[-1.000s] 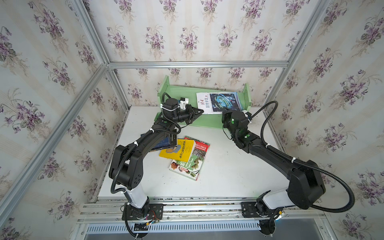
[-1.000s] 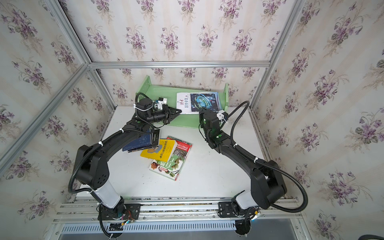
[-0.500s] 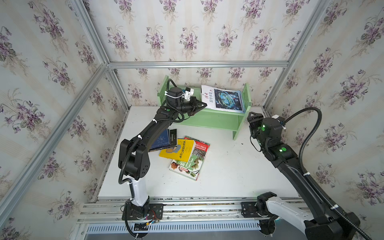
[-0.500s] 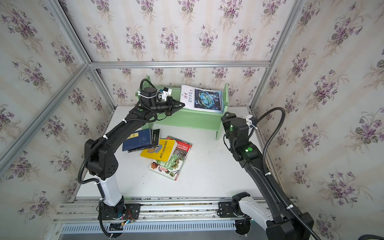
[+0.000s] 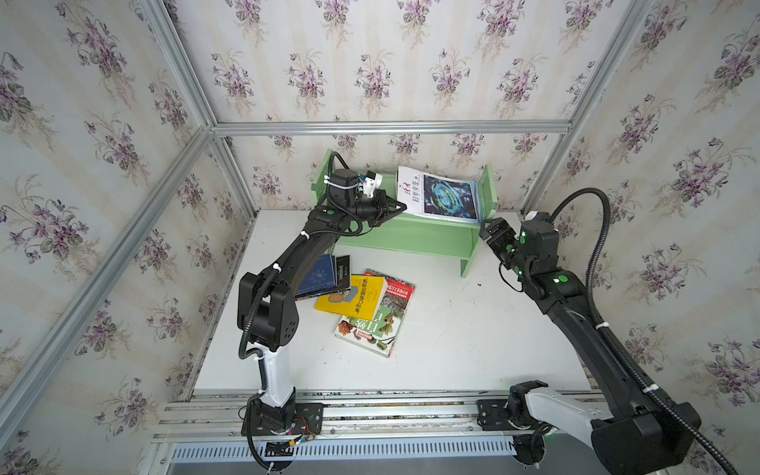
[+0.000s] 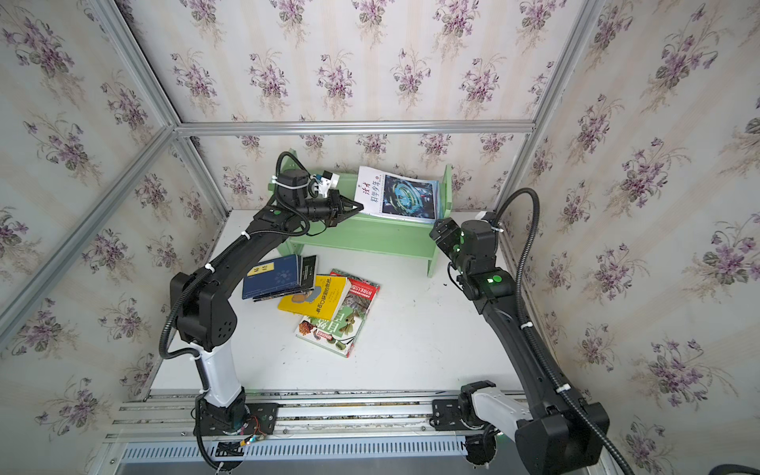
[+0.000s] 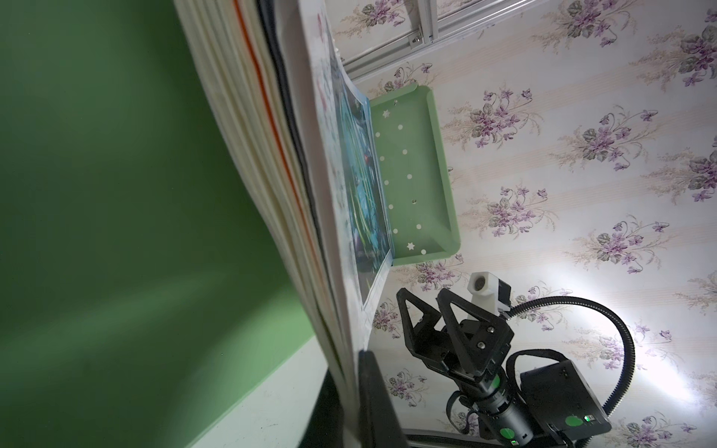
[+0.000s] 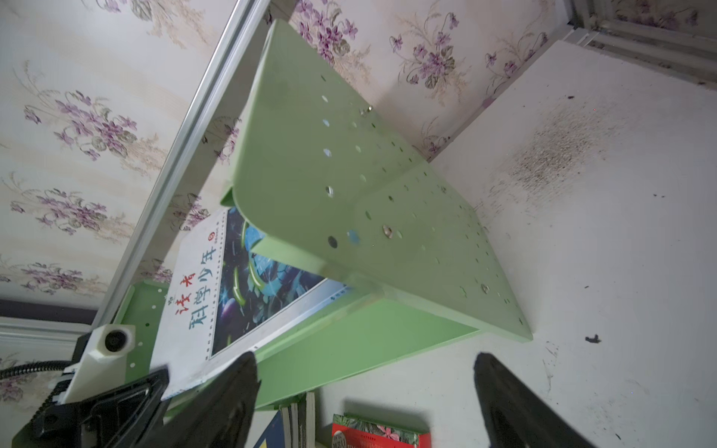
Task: Stacking books/files
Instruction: Place the book at the bookshelf.
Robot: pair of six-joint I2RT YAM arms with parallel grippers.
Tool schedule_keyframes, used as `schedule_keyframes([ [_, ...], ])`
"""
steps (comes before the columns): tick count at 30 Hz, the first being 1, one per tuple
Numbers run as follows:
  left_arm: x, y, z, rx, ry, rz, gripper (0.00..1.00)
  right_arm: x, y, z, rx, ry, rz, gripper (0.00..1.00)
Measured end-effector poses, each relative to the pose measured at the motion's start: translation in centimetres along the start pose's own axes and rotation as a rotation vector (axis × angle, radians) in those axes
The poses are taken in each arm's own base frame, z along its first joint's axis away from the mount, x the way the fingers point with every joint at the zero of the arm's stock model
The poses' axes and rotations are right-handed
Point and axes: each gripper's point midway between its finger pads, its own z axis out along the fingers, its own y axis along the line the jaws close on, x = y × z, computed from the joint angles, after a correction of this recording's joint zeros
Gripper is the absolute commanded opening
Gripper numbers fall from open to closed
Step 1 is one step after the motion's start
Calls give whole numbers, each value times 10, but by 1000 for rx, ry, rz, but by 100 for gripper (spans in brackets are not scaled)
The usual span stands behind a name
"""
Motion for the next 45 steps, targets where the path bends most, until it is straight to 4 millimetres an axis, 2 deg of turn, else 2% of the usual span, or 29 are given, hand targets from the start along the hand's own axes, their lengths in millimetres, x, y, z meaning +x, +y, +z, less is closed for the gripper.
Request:
schedule_keyframes([
  [5, -4, -1, -6, 4, 0, -2, 6, -5, 9, 4, -24, -8, -24, 88],
  [13, 0, -4, -2, 20, 30, 3, 6, -11, 15, 9, -20, -13, -74, 88],
  [20, 7, -4, -2, 29, 64, 7, 7, -8, 11, 21, 17, 6, -118, 89],
  [36, 6, -1, -1, 16, 59, -2, 8, 6, -11, 51, 99, 52, -145, 89],
  [45, 6, 4, 0, 6, 56, -9, 11, 4, -9, 66, 108, 47, -153, 87],
])
